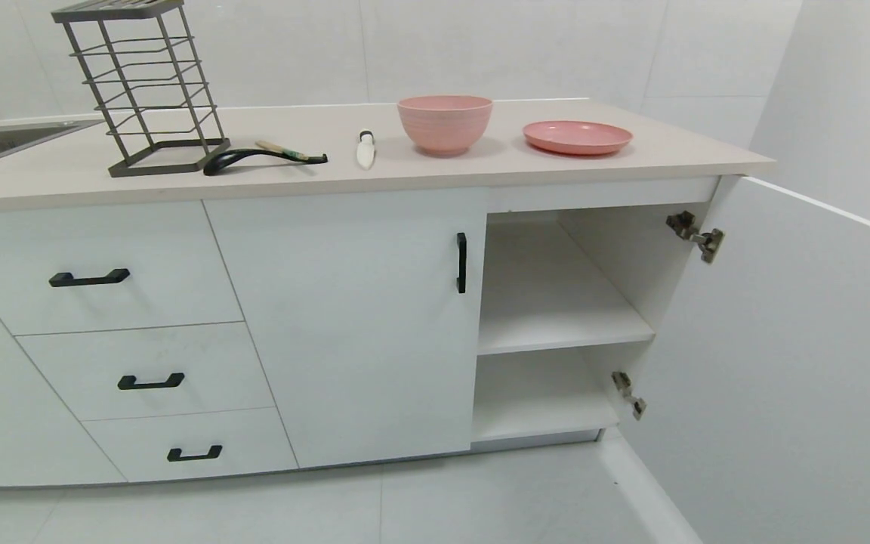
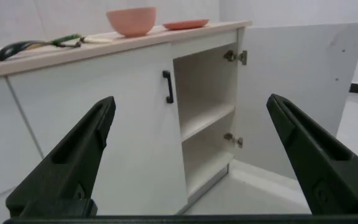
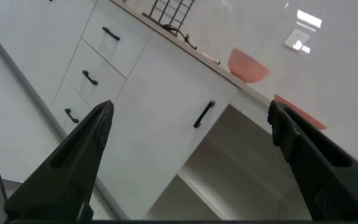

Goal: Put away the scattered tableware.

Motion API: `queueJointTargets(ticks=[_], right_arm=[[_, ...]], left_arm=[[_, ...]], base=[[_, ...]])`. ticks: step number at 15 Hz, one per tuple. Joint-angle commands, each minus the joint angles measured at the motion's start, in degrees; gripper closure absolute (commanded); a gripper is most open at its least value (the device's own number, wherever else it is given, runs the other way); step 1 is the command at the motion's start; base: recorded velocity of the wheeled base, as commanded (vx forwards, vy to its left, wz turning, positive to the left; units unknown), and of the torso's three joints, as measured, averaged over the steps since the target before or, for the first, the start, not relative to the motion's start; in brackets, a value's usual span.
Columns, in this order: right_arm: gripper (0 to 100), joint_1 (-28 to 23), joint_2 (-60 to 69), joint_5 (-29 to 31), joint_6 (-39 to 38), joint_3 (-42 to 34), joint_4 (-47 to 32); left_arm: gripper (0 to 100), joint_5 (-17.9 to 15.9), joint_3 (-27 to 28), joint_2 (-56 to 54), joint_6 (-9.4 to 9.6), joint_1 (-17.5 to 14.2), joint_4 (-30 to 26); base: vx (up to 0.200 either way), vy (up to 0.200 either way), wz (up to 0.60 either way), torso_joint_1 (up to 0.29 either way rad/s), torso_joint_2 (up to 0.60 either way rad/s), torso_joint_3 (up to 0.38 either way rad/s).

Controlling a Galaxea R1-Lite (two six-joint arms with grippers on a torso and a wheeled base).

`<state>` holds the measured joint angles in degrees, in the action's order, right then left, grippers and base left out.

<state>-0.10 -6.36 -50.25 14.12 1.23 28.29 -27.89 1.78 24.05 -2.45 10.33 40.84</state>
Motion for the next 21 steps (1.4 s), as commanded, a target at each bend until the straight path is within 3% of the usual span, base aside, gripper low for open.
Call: queueJointTargets(ticks=[1, 2, 3, 4, 5, 6, 8, 10, 11, 13, 15, 16, 19, 20, 21], right_arm=[[0, 0.1, 5.57, 0.94, -0.05, -0.26, -1.58], [0, 0.1, 5.66, 4.11, -0.23, -1.06, -3.33], [0, 0.1, 5.66, 9.03, -0.49, -1.23, -7.02], [0, 0.1, 5.66, 13.95, -0.58, -1.23, -10.54], [0, 0.1, 5.66, 18.43, -1.11, -1.23, -13.44], [0, 0.1, 5.66, 20.19, -1.64, -1.23, -14.85], [0, 0.1, 5.66, 26.17, -2.6, -1.23, -20.47], [0, 0.1, 5.66, 30.83, -2.87, -1.23, -25.22], [0, 0.1, 5.66, 32.41, -4.1, -1.23, -25.31], [0, 0.1, 5.66, 34.69, -8.14, -1.23, -25.31], [0, 0.1, 5.66, 36.1, -11.22, -1.23, -25.31], [0, 0.19, 5.66, 36.89, -12.97, -1.23, -25.31], [0, 0.1, 5.66, 40.05, -15.08, -1.23, -25.39], [0, 0.1, 5.66, 42.43, -14.56, -1.23, -25.48], [0, 0.1, 5.66, 44.19, -14.29, -1.23, -25.57]], left_arm=[[0, 0.47, 0.33, -18.69, -2.38, -5.84, -14.03], [0, 1.26, -1.43, -19.13, -2.74, -7.25, -13.77], [0, 1.88, -1.78, -21.24, -2.56, -9.97, -19.48], [0, 2.23, -1.69, -23.52, -1.77, -10.94, -26.16], [0, 4.16, -1.78, -24.05, 0.69, -10.41, -31.08], [0, 5.66, -1.78, -24.05, 1.48, -10.41, -32.58], [0, 11.98, -1.78, -24.05, 2.8, -10.41, -34.77], [0, 20.42, -1.78, -24.05, 5.26, -10.41, -37.15], [0, 22.18, -1.78, -24.05, 5.53, -10.41, -37.15], [0, 21.21, -1.69, -24.05, 4.74, -10.33, -37.5], [0, 17.61, -1.6, -24.05, 2.71, -10.33, -37.41], [0, 16.11, -1.78, -24.05, 2.98, -10.33, -37.76], [0, 17.26, -1.78, -24.05, 3.07, -10.33, -37.76], [0, 19.37, -1.78, -24.05, 3.94, -10.33, -37.85], [0, 20.51, -1.78, -24.05, 6.49, -10.33, -39.08]], base=[[0.0, 0.0, 0.0, 0.0, 0.0, 0.0], [0.0, 0.0, 0.0, 0.0, 0.0, 0.0], [0.0, 0.0, 0.0, 0.0, 0.0, 0.0], [0.0, 0.0, 0.0, 0.0, 0.0, 0.0], [0.0, 0.0, 0.0, 0.0, 0.0, 0.0], [0.0, 0.0, 0.0, 0.0, 0.0, 0.0], [0.0, 0.0, 0.0, 0.0, 0.0, 0.0], [0.0, 0.0, 0.0, 0.0, 0.0, 0.0], [0.0, 0.0, 0.0, 0.0, 0.0, 0.0], [0.0, 0.0, 0.0, 0.0, 0.0, 0.0], [0.0, 0.0, 0.0, 0.0, 0.0, 0.0], [0.0, 0.0, 0.0, 0.0, 0.0, 0.0], [0.0, 0.0, 0.0, 0.0, 0.0, 0.0], [0.0, 0.0, 0.0, 0.0, 0.0, 0.0], [0.0, 0.0, 0.0, 0.0, 0.0, 0.0]])
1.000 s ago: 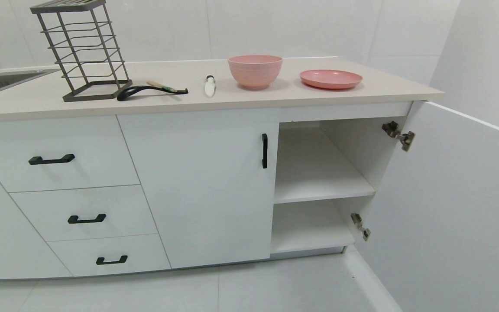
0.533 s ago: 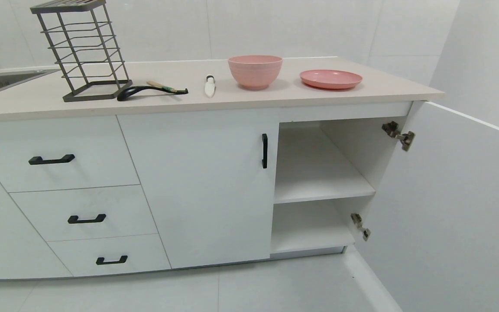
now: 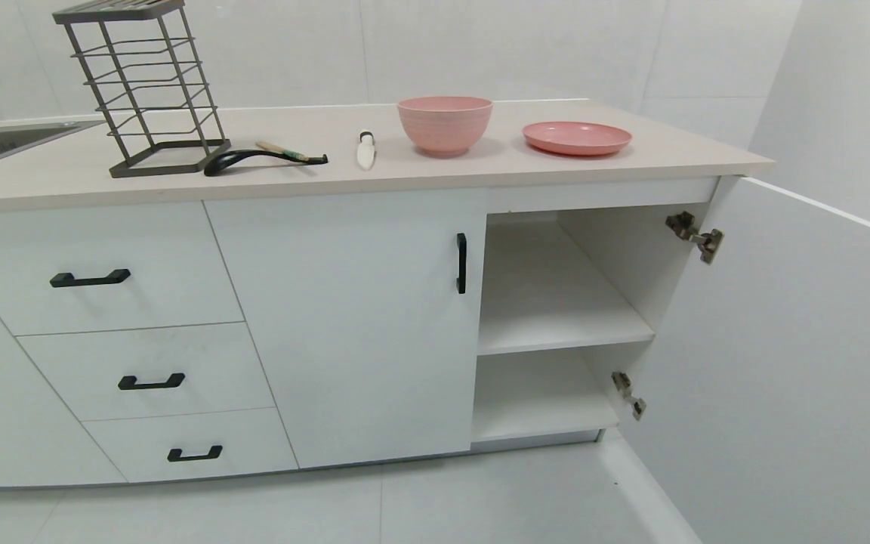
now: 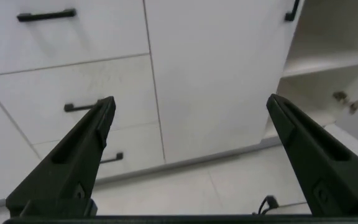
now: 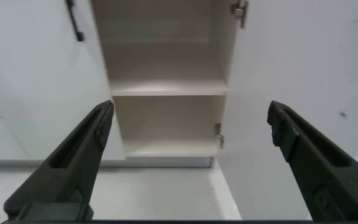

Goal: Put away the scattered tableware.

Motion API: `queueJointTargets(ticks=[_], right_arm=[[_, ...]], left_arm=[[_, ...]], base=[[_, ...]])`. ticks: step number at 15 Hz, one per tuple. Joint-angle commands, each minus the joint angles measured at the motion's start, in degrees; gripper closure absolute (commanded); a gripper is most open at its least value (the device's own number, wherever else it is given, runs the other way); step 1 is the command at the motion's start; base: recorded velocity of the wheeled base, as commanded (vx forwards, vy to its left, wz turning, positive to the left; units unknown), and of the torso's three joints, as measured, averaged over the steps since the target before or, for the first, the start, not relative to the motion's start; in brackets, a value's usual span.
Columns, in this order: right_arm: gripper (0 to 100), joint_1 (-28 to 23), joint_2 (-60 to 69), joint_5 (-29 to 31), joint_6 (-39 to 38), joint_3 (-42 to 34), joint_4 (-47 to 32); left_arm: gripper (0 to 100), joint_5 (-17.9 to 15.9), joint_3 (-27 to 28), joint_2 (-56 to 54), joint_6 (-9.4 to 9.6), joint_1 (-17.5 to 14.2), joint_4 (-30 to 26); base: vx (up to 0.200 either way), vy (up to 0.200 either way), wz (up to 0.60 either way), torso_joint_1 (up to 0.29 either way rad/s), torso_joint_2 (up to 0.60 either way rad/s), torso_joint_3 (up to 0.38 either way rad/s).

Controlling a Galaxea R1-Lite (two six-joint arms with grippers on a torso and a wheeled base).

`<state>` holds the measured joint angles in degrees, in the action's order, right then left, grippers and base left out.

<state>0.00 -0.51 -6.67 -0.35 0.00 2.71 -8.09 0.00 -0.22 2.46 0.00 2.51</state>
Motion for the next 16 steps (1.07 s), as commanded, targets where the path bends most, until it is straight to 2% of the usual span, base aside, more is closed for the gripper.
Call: queueJointTargets(ticks=[1, 2, 3, 4, 5, 6, 7, 11, 16], right_arm=[[0, 0.0, -0.19, 0.87, 0.18, 0.0, -0.07], [0, 0.09, -0.19, 0.69, 0.18, 0.0, -0.07], [0, 0.09, -0.19, 0.69, 0.18, 0.0, -0.07], [0, 0.09, -0.19, 0.34, 0.09, 0.0, -0.07], [0, 0.0, -0.19, 2.01, 0.53, 0.09, -0.16], [0, -0.09, -0.28, 7.37, 1.32, 0.0, -3.06], [0, 0.0, -0.28, 8.51, 0.44, 0.09, -3.06], [0, 0.09, -0.28, 7.28, 0.09, 0.0, -2.97], [0, 0.09, -0.28, 7.28, 0.09, 0.09, -2.97]], left_arm=[[0, 1.59, 0.18, 0.22, 0.61, 0.0, -3.57], [0, 2.03, 0.18, 0.22, -0.62, 0.0, -3.21], [0, 2.12, 0.18, 0.22, -0.7, 0.0, -3.21], [0, 2.82, 0.0, 0.22, -1.58, 0.0, -2.69], [0, 2.82, 0.0, 0.22, -1.67, 0.0, -2.77], [0, 2.91, 0.0, 0.22, -1.67, 0.0, -2.69], [0, 2.91, 0.0, 0.22, -1.67, 0.0, -2.69], [0, 3.08, 0.0, 0.22, -2.02, 0.0, -2.69], [0, 3.08, 0.0, 0.22, -2.11, 0.0, -2.69]], base=[[0.0, 0.0, 0.0, 0.0, 0.0, 0.0], [0.0, 0.0, 0.0, 0.0, 0.0, 0.0], [0.0, 0.0, 0.0, 0.0, 0.0, 0.0], [0.0, 0.0, 0.0, 0.0, 0.0, 0.0], [0.0, 0.0, 0.0, 0.0, 0.0, 0.0], [0.0, 0.0, 0.0, 0.0, 0.0, 0.0], [0.0, 0.0, 0.0, 0.0, 0.0, 0.0], [0.0, 0.0, 0.0, 0.0, 0.0, 0.0], [0.0, -0.2, 0.0, 0.001, 0.0, 0.002]])
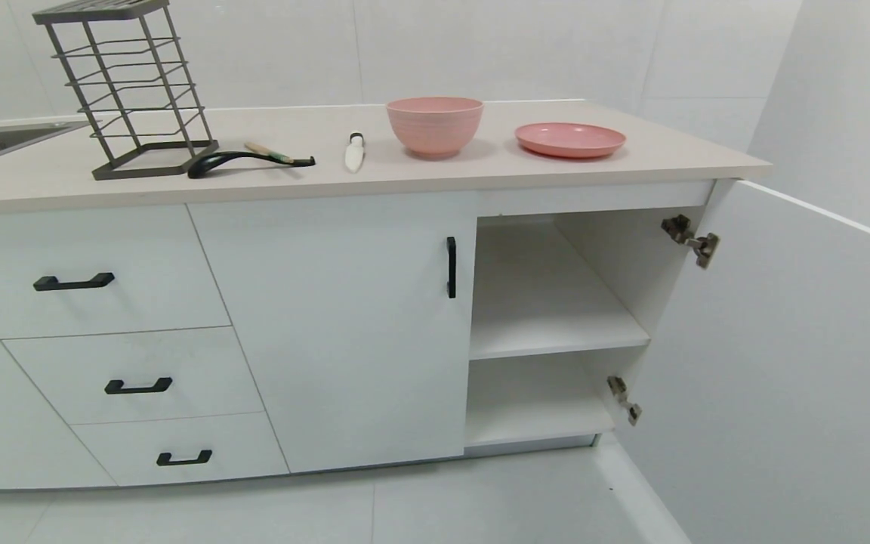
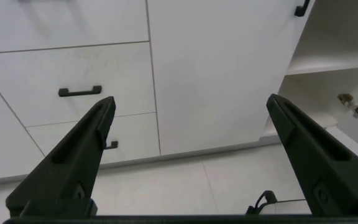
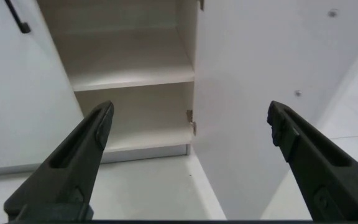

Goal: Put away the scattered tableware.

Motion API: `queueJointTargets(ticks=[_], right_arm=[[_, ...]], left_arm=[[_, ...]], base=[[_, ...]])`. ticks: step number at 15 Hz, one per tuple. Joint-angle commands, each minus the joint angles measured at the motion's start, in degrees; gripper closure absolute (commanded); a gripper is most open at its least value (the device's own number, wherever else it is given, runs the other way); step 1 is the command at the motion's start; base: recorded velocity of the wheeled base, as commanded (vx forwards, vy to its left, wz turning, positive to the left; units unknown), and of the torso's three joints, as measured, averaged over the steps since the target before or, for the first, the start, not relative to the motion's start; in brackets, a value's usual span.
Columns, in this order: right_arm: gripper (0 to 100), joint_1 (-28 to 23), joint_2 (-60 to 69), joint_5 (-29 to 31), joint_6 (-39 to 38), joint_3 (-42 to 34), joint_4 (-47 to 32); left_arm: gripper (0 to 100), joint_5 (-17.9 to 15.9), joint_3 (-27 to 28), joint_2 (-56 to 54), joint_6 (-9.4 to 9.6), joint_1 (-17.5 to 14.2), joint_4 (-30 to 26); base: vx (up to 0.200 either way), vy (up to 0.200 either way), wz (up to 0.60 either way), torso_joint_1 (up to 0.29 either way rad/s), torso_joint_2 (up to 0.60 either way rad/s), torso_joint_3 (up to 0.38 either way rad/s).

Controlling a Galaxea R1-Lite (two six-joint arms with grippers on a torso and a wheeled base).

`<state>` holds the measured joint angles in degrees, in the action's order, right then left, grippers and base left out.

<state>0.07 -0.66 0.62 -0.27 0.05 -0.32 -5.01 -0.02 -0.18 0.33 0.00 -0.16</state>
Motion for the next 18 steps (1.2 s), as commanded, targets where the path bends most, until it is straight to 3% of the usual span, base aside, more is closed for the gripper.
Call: queueJointTargets(ticks=[1, 3, 13, 18], right_arm=[[0, 0.01, -0.13, -0.01, 0.0, -0.05, 0.05], [0, 0.01, -0.13, -0.01, 0.0, 0.04, 0.05], [0, 0.01, -0.13, 0.08, 0.0, 0.04, 0.05], [0, 0.01, -0.13, 0.08, 0.09, 0.04, 0.05]], left_arm=[[0, 0.0, 0.02, 0.18, 0.02, 0.0, -0.02], [0, 0.0, 0.02, 0.18, 0.02, 0.0, -0.02], [0, 0.0, 0.02, 0.18, 0.02, 0.09, -0.02], [0, 0.0, 0.02, 0.18, 0.11, 0.0, -0.02]], base=[[0.0, -0.2, 0.0, -0.002, 0.01, 0.002], [0.2, -0.2, 0.0, 0.005, 0.0, 0.0], [0.2, 0.0, 0.0, 0.002, 0.0, 0.002], [0.0, 0.0, 0.0, 0.0, 0.0, 0.0]])
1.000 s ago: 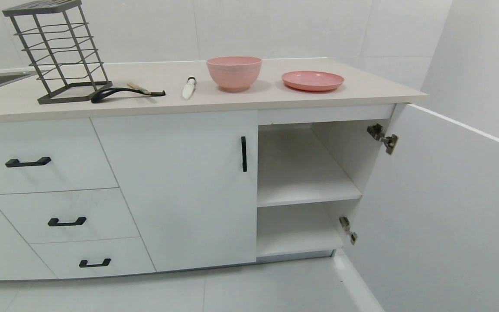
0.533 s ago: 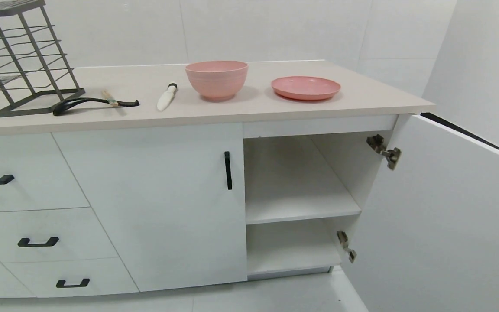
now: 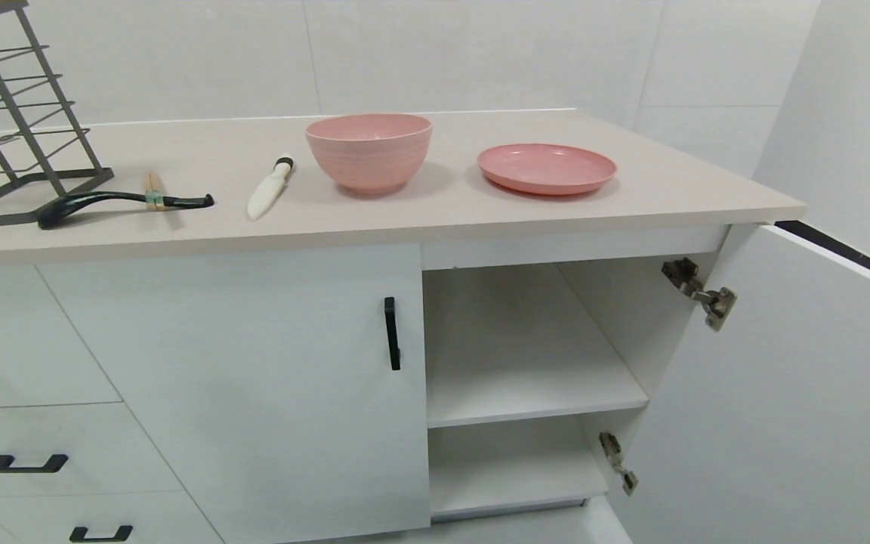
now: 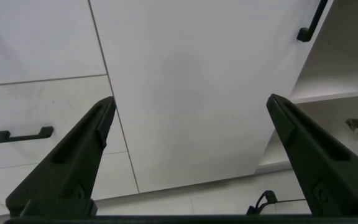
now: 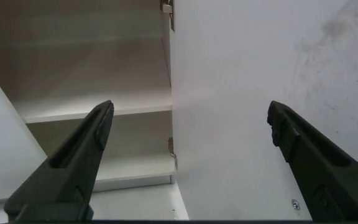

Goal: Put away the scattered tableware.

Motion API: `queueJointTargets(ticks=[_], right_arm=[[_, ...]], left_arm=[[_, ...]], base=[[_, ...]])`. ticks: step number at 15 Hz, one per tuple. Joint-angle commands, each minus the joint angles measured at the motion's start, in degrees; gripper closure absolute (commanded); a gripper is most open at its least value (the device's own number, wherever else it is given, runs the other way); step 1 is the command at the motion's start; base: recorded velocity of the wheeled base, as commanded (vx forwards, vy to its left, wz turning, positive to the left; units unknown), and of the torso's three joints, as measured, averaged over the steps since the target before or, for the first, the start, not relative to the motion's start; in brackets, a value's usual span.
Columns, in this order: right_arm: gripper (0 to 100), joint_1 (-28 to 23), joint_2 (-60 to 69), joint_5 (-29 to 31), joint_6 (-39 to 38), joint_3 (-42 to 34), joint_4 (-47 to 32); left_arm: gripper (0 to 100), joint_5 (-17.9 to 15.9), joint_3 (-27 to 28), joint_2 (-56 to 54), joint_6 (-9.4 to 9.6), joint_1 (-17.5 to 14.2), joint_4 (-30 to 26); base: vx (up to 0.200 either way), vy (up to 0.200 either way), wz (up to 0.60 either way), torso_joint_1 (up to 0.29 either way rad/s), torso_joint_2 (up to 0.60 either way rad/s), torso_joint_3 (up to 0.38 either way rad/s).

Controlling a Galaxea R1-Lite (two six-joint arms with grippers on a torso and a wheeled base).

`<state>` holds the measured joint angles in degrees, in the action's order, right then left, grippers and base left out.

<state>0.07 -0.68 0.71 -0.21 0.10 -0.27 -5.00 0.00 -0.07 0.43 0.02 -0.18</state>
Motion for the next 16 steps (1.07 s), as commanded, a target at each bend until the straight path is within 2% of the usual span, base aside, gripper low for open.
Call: queueJointTargets(ticks=[1, 9, 13, 16], right_arm=[[0, 0.01, -0.11, 0.0, -0.06, -0.01, 0.0], [0, -0.07, -0.11, 0.0, 0.03, -0.01, 0.0], [0, -0.07, -0.11, 0.0, 0.03, -0.01, 0.0], [0, -0.07, -0.11, 0.0, 0.03, -0.01, 0.0]], left_arm=[[0, -0.1, 0.0, 0.07, 0.19, -0.02, 0.01], [0, -0.01, 0.0, 0.07, -0.08, 0.06, 0.01], [0, -0.01, 0.0, 0.07, -0.08, -0.02, 0.01], [0, -0.01, 0.0, 0.07, -0.08, -0.02, 0.01]], base=[[0.2, 0.0, 0.0, 0.002, 0.0, -0.002], [0.0, 0.0, 0.0, 0.003, -0.01, -0.005], [0.0, 0.0, 0.0, 0.119, -0.25, -0.227], [0.0, 0.0, 0.0, 0.074, -0.53, -0.274]])
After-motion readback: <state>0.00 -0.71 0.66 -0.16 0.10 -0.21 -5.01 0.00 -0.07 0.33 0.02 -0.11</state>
